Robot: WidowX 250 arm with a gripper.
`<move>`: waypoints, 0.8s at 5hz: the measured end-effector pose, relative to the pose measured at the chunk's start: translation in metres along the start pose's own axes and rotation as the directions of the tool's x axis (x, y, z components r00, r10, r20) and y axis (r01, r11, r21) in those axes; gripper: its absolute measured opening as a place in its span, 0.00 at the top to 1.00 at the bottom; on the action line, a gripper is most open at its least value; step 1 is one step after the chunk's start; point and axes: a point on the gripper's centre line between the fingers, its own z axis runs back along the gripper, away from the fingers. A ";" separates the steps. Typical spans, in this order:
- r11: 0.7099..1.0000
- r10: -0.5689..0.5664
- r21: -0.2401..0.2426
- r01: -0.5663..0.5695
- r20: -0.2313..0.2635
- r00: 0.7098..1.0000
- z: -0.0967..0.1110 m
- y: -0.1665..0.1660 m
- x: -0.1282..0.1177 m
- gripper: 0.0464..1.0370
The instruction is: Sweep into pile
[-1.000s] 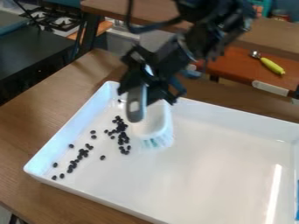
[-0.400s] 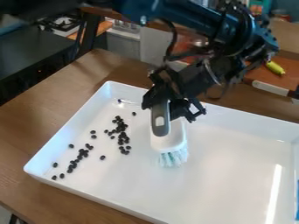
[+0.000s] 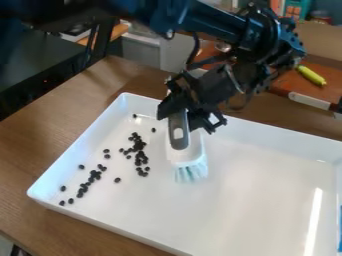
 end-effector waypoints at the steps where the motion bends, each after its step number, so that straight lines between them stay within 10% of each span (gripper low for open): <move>1: 1.000 0.026 0.014 -0.025 -0.017 1.000 -0.006 0.002 0.007 0.57; 4: 0.993 0.071 0.094 -0.067 -0.037 0.997 -0.038 0.017 0.008 0.57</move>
